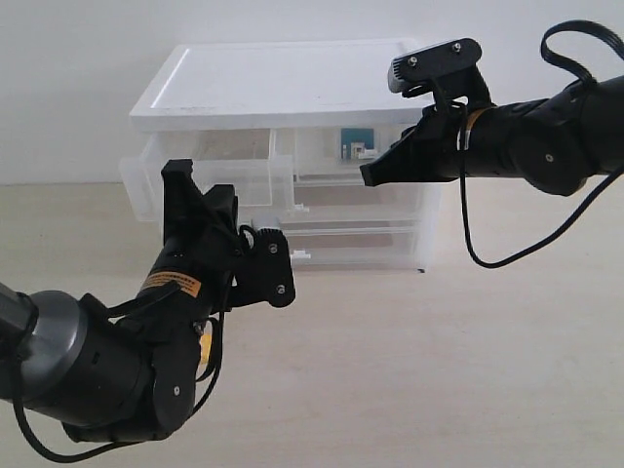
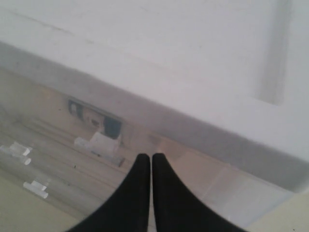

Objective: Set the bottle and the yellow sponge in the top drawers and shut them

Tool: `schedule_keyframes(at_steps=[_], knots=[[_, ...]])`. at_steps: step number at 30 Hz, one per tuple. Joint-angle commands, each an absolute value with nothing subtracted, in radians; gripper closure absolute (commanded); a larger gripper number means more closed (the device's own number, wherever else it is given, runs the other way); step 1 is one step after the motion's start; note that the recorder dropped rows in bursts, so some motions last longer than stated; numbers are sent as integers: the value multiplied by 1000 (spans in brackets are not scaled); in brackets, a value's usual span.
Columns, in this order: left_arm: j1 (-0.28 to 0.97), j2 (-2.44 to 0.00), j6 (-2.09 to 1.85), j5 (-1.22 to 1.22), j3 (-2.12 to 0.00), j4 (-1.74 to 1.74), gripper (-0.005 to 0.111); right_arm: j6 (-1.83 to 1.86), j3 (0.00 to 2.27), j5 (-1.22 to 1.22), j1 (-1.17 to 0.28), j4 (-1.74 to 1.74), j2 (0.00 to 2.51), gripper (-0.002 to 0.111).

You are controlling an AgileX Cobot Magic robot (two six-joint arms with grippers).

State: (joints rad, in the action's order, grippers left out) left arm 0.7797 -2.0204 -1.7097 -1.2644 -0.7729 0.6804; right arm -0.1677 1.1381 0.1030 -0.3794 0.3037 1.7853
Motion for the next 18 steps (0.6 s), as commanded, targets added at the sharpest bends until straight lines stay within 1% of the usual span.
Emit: schedule_keyframes(at_steps=[1, 6, 18], knots=[[809, -2019, -1705, -1221, -756, 699, 103, -169, 1155, 138, -369, 298, 1790, 108], [835, -2019, -1720, -1221, -756, 717, 103, -169, 1155, 138, -369, 298, 1790, 108], [848, -2017, -1717, -1221, -735, 768, 103, -169, 1155, 138, -369, 298, 1790, 108]])
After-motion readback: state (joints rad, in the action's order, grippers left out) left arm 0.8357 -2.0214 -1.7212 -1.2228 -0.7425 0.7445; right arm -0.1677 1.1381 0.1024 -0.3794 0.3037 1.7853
